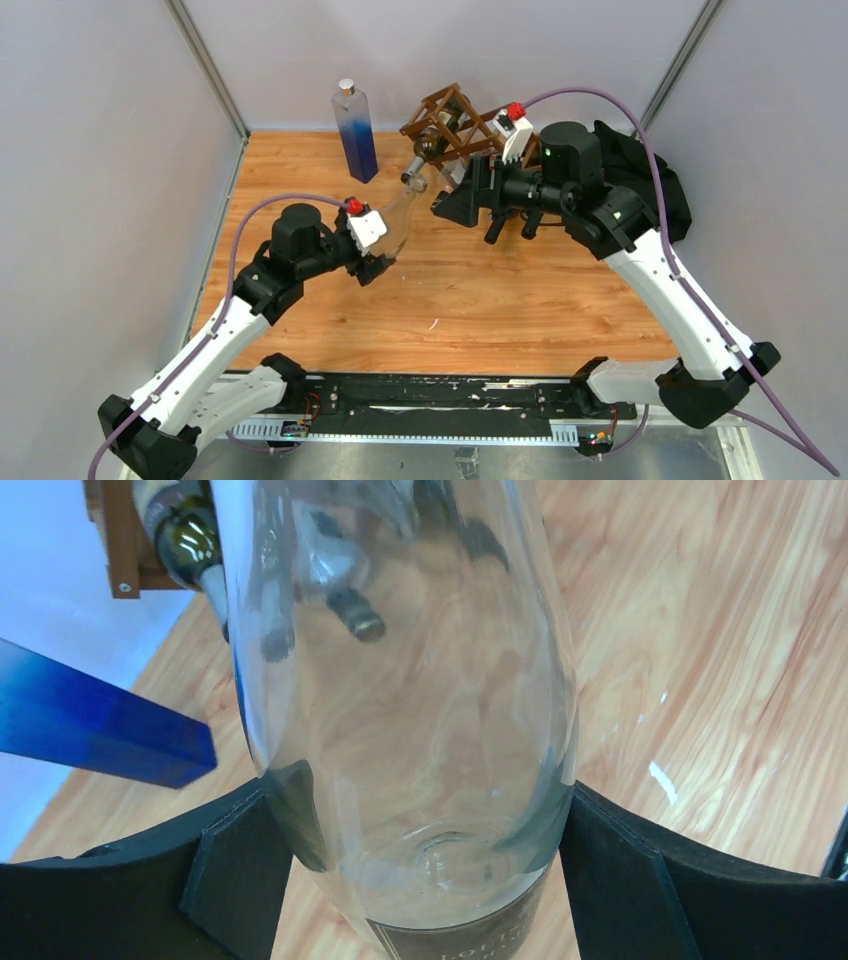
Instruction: Take the wine bottle off the wine rack
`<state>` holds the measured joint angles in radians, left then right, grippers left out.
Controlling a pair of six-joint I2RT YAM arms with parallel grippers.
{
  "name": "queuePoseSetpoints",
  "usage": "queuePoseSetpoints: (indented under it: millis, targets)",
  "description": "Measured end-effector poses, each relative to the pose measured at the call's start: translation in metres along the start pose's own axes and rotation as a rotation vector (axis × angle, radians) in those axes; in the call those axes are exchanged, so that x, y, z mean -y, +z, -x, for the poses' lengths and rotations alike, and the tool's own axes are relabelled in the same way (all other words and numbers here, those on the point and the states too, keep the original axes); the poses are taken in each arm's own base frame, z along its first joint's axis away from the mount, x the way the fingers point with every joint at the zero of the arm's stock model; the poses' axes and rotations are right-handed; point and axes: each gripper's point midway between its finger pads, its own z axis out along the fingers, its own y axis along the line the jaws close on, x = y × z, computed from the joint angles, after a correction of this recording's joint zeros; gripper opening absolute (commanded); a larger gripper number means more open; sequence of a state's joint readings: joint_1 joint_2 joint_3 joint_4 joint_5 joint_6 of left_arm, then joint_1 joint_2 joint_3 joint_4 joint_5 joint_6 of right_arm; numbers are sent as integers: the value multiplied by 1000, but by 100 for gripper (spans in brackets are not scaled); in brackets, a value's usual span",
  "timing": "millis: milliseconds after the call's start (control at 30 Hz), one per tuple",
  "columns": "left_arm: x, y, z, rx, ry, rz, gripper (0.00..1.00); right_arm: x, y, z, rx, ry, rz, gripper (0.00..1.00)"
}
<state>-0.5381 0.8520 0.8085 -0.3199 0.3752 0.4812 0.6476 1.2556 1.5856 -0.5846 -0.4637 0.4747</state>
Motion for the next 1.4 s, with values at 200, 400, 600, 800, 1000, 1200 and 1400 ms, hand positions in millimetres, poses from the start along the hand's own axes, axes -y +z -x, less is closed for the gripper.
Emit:
queuePoseSetpoints:
  millis: [200,400,600,800,1000,1200,1400]
  targets:
    - [-22,-6,53,115,-232,62,0,8,0,-21,33,-5,25,98]
    - [-48,-11,80,204,-462,110,0,33,14,-62,68,-4,28,99]
    - [-43,-8,89,223,-592,57,0,18,28,-56,139,-91,89,99]
    - [-34,-10,98,239,-668,2,0,-1,54,-49,181,-156,158,99]
    - [-33,-16,114,270,-706,-29,0,-11,79,-57,157,-210,168,99]
    - [-38,-23,129,310,-753,-38,0,-15,94,-53,195,-241,123,99]
    - [-37,-25,135,328,-773,-59,1,-20,109,-53,208,-246,139,82]
